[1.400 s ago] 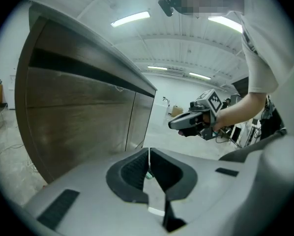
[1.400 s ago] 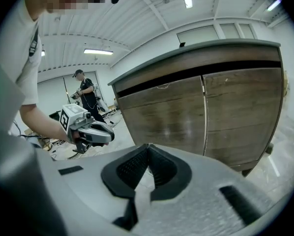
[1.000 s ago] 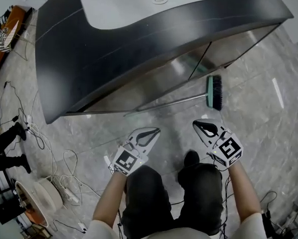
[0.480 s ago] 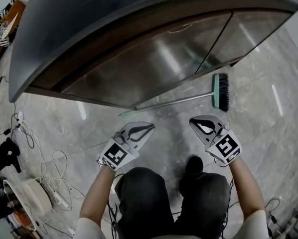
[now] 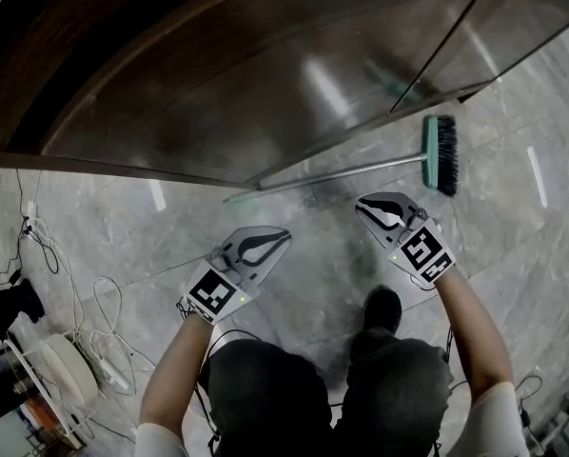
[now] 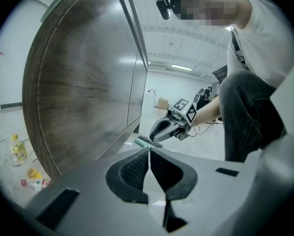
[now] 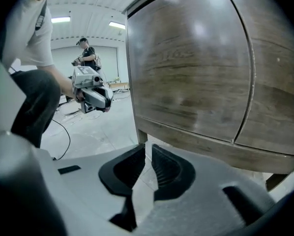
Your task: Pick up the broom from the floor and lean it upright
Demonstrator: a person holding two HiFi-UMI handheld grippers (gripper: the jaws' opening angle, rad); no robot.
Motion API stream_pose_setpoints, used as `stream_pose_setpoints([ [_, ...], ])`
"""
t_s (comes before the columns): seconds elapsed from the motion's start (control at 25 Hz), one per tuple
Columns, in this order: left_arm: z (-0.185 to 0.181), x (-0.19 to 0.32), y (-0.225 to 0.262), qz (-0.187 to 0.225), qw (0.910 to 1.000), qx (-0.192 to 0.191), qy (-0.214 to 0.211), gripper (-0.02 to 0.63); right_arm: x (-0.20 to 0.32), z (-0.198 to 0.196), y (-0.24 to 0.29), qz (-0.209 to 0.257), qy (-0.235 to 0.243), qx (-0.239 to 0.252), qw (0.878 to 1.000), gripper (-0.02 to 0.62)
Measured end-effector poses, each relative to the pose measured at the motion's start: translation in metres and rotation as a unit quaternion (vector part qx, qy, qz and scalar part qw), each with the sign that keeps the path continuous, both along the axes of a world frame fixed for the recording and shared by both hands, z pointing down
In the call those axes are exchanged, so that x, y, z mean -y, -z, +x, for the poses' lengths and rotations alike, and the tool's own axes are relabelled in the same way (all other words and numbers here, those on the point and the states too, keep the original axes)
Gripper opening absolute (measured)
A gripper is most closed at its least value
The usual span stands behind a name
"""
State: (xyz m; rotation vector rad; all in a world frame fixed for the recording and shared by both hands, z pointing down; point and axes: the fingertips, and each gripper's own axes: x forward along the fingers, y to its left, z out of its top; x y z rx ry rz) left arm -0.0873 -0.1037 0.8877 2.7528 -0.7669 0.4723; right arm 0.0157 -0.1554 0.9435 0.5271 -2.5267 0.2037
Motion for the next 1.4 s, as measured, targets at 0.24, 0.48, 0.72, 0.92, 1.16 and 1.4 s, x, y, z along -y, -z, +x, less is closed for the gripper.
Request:
stream_pose_setpoints([
  [0.24, -0.007, -0.011, -0.029, -0.008, 0.9998, 0.014, -0.011, 0.012, 0.012, -0.013, -0.062, 0.006, 0.040, -0.052, 0.998, 0.071],
  [0.48, -0.001, -0.004, -0.035, -0.048, 0.9988, -0.002, 0.000, 0.014, 0.029, -0.021, -0.113, -0.005, 0.077, -0.091, 0.993, 0.107],
  [0.72, -0.004, -0.009, -0.054, -0.065, 0.9977, -0.005, 0.018, 0.014, 0.042, -0.031, -0.165, -0.013, 0.103, -0.118, 0.988, 0.134],
  [0.92, -0.009, -0.011, -0.059, -0.069, 0.9973, 0.003, 0.024, 0.014, 0.052, -0.034, -0.203, -0.002, 0.132, -0.160, 0.978, 0.153],
  [1.16, -0.020, -0.010, -0.063, -0.075, 0.9965, 0.017, 0.034, 0.014, 0.060, -0.032, -0.238, -0.004, 0.169, -0.201, 0.965, 0.153],
  [1.4, -0.028, -0.015, -0.070, -0.078, 0.9958, 0.032, 0.038, 0.014, 0.063, -0.034, -0.258, 0.012, 0.201, -0.231, 0.952, 0.149],
])
